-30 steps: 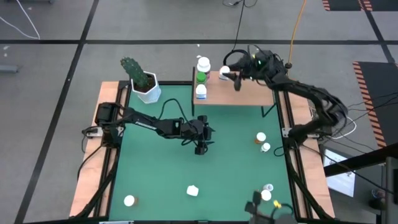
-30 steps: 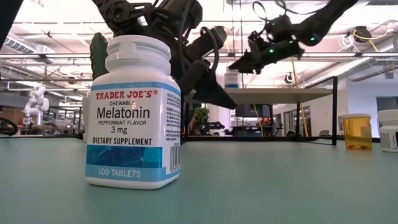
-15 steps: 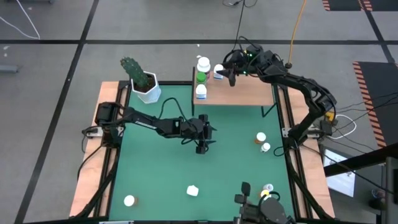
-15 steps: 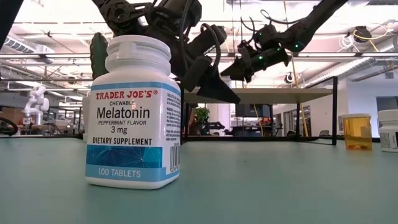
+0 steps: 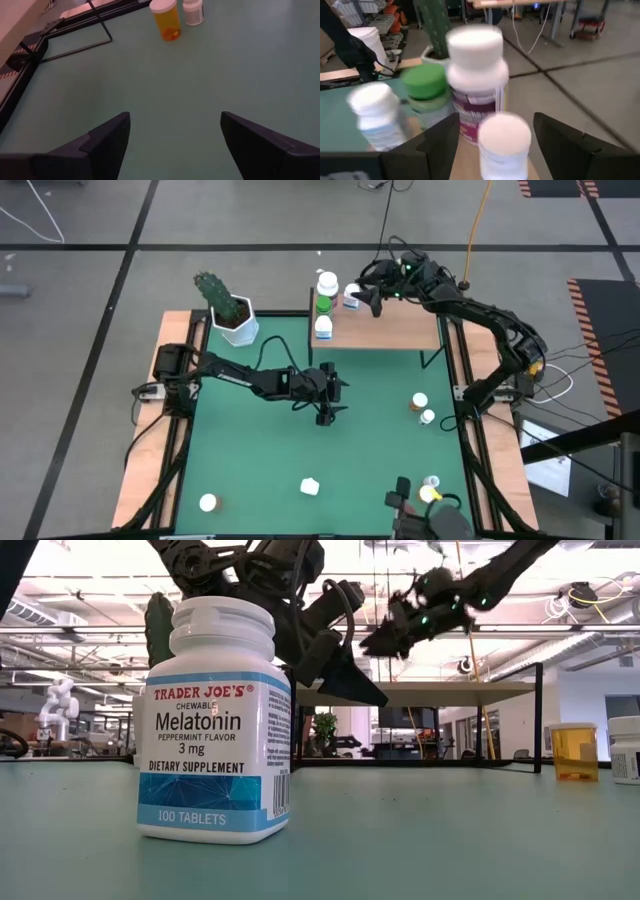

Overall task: Pick and place medicine bottles onto shelf by color
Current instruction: Put the blue pill bottle on the shelf

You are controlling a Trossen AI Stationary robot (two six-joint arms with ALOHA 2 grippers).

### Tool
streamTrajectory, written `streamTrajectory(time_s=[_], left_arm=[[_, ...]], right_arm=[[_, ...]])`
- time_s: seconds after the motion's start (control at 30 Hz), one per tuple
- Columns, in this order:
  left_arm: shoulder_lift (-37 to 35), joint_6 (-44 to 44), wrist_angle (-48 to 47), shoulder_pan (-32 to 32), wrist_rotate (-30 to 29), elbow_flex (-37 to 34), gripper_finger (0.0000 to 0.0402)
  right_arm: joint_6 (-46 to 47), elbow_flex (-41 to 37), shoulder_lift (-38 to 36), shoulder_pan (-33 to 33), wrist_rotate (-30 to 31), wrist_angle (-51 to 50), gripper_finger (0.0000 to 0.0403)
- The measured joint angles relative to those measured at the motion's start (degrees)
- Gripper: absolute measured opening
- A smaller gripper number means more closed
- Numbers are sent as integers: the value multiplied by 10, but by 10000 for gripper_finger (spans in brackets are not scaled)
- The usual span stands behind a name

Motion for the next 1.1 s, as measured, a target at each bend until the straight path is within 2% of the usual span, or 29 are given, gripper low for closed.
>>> streamTrajectory(time_s=[0.2,0.3,0.4,0.57,0.73,0.97,1.1], left_arm=[[0,12,-8,0,0,0,311],[0,-6,-15,-3,-3,0,311],[0,-7,-27,-9,-19,0,310],[0,3,-54,-13,-26,0,310],[0,-20,-58,-13,-28,0,310],[-8,-30,-79,-14,-28,0,310],[-39,-45,-123,-23,-28,0,310]], right_arm=[[-26,-7,-94,22,1,-100,251],[-16,-41,-144,59,49,-164,249],[-19,-119,-193,118,118,-167,241],[12,-258,-280,228,203,-75,228],[77,-382,-340,308,209,51,227],[115,-526,-340,381,228,246,226],[78,-544,-328,400,242,266,226]])
